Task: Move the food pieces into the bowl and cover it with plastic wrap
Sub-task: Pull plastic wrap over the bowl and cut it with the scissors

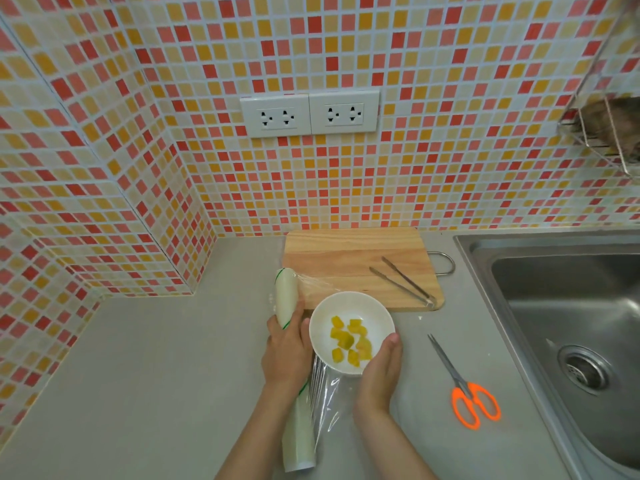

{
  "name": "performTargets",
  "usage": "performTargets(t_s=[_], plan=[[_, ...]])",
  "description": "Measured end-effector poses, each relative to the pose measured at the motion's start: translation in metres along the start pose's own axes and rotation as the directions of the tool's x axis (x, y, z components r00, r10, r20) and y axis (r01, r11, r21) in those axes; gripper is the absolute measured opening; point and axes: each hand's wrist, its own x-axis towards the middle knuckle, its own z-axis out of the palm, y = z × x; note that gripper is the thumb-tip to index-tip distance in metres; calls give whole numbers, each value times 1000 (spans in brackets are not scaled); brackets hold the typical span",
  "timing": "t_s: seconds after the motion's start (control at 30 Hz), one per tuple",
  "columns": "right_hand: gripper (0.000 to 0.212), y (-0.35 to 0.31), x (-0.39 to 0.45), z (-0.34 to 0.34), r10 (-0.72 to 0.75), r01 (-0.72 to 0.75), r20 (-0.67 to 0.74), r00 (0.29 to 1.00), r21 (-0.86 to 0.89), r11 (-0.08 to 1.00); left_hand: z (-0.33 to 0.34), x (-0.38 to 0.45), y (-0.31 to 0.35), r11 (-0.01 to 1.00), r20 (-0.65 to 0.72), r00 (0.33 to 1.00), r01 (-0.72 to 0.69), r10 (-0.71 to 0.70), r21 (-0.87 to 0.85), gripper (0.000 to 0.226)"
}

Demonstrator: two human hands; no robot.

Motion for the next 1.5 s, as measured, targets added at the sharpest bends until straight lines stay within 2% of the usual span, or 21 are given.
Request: performTargets(t_s=[0.13, 0.23, 0.3, 0.4, 0.47, 0.63, 0.77, 0.9, 1.03, 1.23, 1.37, 1.5], plan=[[52, -3, 10, -8, 53, -51, 22, 998, -97, 994, 1, 1, -3, 1000, 5, 1000, -6, 6, -25, 46], [54, -22, 30, -8, -80, 79, 2, 997, -183, 980, 0, 3, -7, 998, 12, 1000, -18, 19, -57, 45], [50, -36, 46, -5, -103, 132, 130, 986, -235, 963, 0, 3, -8, 997, 18, 1000, -18, 19, -77, 44], [46, -43, 62, 0, 7, 137, 378, 926, -354, 925, 1, 5, -10, 995, 13, 1000, -25, 26, -99, 44], [42, -39, 67, -1, 8, 186, 446, 895, -388, 903, 2, 6, -14, 990, 15, 999, -37, 40, -135, 43], [33, -35, 67, -5, 25, 132, 388, 921, -372, 919, -3, 12, -24, 939, 80, 994, -37, 68, -341, 42], [34, -31, 64, -2, 24, 108, 341, 940, -361, 926, -10, 25, -35, 923, 179, 975, -58, 135, -379, 57], [32, -28, 62, -1, 8, 102, 304, 953, -346, 933, -16, 28, -46, 838, 138, 964, -120, 226, -533, 68], [32, -28, 61, 0, -29, 134, 279, 960, -369, 920, -20, 24, -56, 731, 92, 979, -73, 183, -678, 73], [34, -30, 69, -1, -59, 169, 263, 963, -421, 891, -22, 20, -56, 696, 90, 980, -62, 179, -715, 76], [36, -33, 70, -4, -57, 174, 270, 961, -432, 885, -22, 21, -54, 771, 82, 970, -128, 227, -624, 79], [36, -38, 66, -6, -42, 171, 290, 956, -434, 885, -19, 24, -53, 814, 53, 975, -149, 215, -561, 65]])
